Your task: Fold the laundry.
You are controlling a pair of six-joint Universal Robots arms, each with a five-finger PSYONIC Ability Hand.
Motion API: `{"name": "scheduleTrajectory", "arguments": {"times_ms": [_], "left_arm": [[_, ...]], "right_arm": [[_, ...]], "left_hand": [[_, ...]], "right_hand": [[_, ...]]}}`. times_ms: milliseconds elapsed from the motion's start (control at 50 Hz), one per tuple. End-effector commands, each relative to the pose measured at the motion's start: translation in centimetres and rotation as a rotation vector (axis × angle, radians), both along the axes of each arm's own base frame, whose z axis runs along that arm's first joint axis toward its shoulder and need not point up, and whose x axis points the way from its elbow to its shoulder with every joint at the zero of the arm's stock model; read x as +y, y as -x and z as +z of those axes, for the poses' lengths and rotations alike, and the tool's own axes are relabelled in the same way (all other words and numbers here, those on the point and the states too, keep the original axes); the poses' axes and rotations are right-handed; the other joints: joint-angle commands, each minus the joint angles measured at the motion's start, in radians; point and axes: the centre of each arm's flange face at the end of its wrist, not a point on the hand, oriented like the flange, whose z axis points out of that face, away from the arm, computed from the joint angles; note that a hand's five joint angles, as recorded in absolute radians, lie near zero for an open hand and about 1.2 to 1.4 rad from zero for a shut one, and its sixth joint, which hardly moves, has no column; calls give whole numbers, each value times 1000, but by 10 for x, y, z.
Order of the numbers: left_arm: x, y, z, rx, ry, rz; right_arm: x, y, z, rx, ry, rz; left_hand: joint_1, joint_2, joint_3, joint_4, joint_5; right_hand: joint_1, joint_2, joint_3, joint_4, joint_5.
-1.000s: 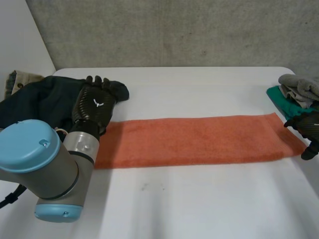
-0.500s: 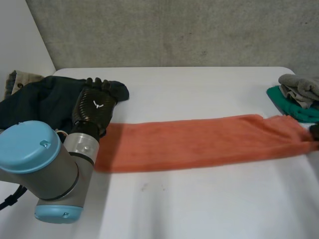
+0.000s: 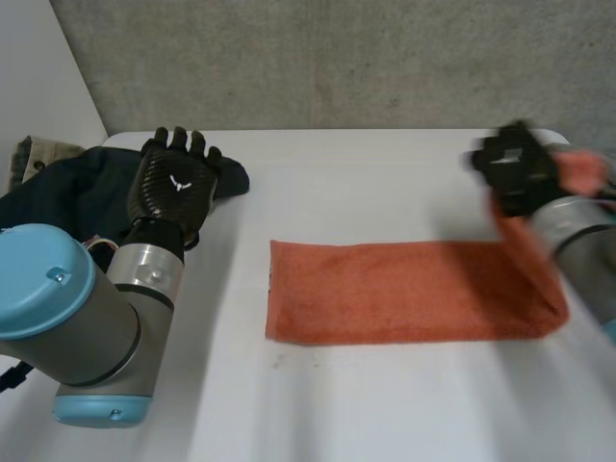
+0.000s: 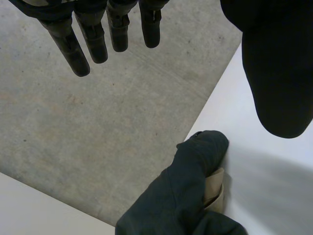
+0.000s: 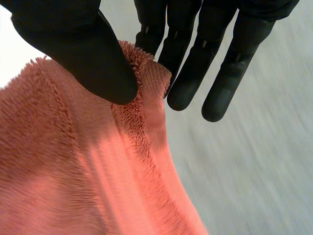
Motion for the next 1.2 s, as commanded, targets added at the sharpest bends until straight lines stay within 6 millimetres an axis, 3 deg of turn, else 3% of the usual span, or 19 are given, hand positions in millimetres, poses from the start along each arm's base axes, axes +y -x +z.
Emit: {"name": "scheduleTrajectory", "arguments": {"times_ms": [20, 100, 180, 220, 240, 260, 280, 360, 400, 460, 560, 640, 680, 760, 800, 920, 1000, 1100, 1200], "left_arm": [[4, 0, 3, 3, 3, -5], [8, 3, 1, 1, -1, -18], [10, 6, -2, -2, -6, -28], [10, 6, -2, -3, -7, -29], [10, 7, -2, -4, -6, -31], [10, 9, 0, -1, 0, -37], [11, 10, 1, 2, 4, -41], [11, 19, 12, 21, 38, -62], [14, 27, 16, 35, 50, -84], [21, 40, 17, 50, 50, -124], [32, 56, 16, 72, 44, -179], [32, 59, 6, 63, 18, -186], [33, 60, 2, 58, 9, -189], [36, 62, -2, 51, -1, -198], [37, 61, -4, 47, -6, -198], [40, 59, -2, 45, -7, -196], [41, 55, 4, 52, 5, -192], [43, 49, 11, 59, 10, -177], [38, 41, 7, 46, -10, -148]], "right_arm": [[85, -90, -31, 30, -38, 361], [126, -121, -65, 72, -76, 492], [137, -124, -84, 113, -120, 515], [138, -123, -86, 122, -125, 517], [140, -121, -88, 127, -136, 516], [141, -120, -89, 125, -145, 513], [141, -119, -89, 124, -154, 506], [124, -105, -66, 77, -138, 430], [98, -80, -36, 5, -142, 302], [80, -54, -22, -52, -215, 177], [74, -11, -44, -56, -503, 6], [56, 28, -63, -33, -557, -123], [50, 40, -70, 1, -555, -156], [42, 54, -95, 98, -585, -184], [38, 56, -104, 119, -589, -197], [17, 50, -84, 31, -429, -206], [26, 15, -47, -16, -302, -94], [78, -61, -25, -18, -203, 171], [126, -108, -43, 8, -178, 375]], "left_hand": [[-26, -29, -34, -29, -48], [-26, -29, -34, -29, -48], [-26, -29, -34, -29, -48], [-26, -29, -34, -29, -48], [-26, -29, -34, -29, -48], [-26, -29, -34, -29, -48], [-26, -29, -34, -29, -48], [-26, -29, -34, -29, -48], [-26, -29, -34, -29, -48], [-26, -29, -34, -29, -48], [-26, -29, -34, -29, -48], [-26, -29, -34, -29, -48], [-26, -29, -34, -29, -48], [-26, -29, -34, -29, -48], [-26, -29, -34, -29, -48], [-26, -29, -34, -29, -48], [-26, -29, -34, -29, -48], [-26, -29, -34, -29, -48], [-26, -29, -34, -29, -48]], "right_hand": [[310, 225, 202, 196, 232], [310, 225, 202, 196, 232], [256, 171, 148, 142, 178], [-107, -192, -215, -221, -184], [-609, -694, -716, -723, -686], [-846, -931, -954, -960, -924], [-912, -997, -1020, -1026, -989], [-912, -997, -1020, -1026, -989], [-912, -997, -1020, -1026, -989], [-912, -997, -1020, -1026, -989], [-912, -997, -1020, -1026, -989], [-905, -990, -1013, -1019, -983], [-779, -864, -886, -893, -856], [-354, -439, -462, -468, -432], [288, 203, 180, 174, 210], [310, 225, 202, 196, 232], [310, 225, 202, 196, 232], [310, 225, 202, 196, 232], [310, 225, 202, 196, 232]]}}
